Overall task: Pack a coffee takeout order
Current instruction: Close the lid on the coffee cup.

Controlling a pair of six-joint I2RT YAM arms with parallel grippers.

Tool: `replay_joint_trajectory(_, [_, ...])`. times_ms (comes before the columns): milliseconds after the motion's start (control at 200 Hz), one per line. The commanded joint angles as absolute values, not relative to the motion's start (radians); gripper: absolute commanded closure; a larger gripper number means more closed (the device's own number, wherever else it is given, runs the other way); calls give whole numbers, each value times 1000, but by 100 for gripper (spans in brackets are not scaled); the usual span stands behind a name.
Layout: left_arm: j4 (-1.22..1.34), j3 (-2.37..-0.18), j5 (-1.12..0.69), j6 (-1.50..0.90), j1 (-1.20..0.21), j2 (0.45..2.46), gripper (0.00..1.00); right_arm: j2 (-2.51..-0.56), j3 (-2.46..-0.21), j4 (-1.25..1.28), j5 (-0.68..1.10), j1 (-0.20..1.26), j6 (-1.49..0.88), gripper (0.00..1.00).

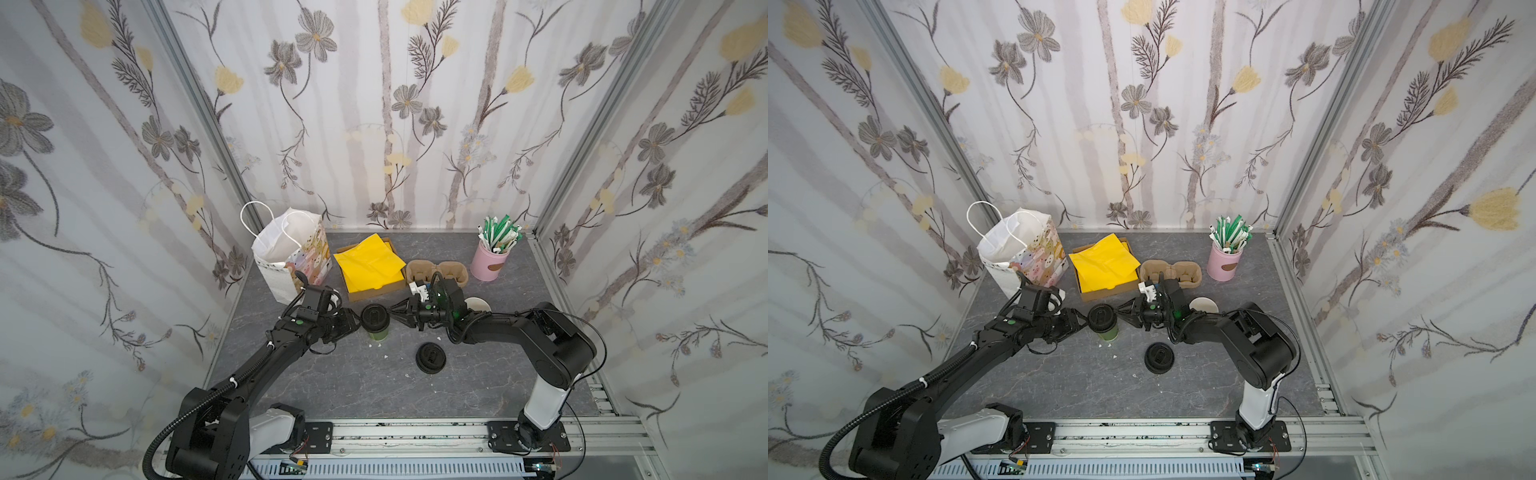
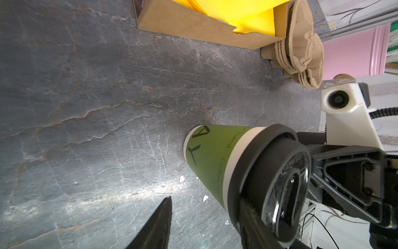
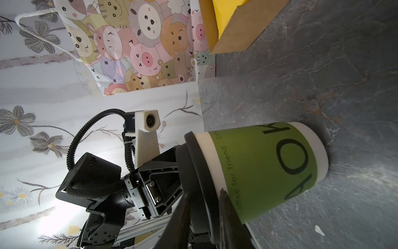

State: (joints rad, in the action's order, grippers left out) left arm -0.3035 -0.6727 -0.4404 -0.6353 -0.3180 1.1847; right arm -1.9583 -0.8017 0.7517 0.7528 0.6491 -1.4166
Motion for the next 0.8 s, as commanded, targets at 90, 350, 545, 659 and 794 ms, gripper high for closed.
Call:
replay_joint_trajectory(90, [-261, -682, -468, -627, -320, 1183, 47, -1944, -796, 778, 781, 654, -1414, 70])
replay_joint_trajectory(350, [-261, -679, -475, -626, -320, 1182, 47, -1910, -904, 480, 739, 662, -1217, 51])
replay_joint_trajectory(545, [-262, -679, -474, -623, -319, 1186, 47, -1924, -1035, 184, 687, 686, -1041, 46])
replay_joint_trajectory(659, [-263, -681, -479, -621, -319, 1192, 47, -1951, -1107, 47, 659, 707, -956, 43])
replay_joint_trajectory(794, [-262, -680, -478, -620, -319, 1188, 47, -1955, -1125, -5, 622, 720, -934, 43])
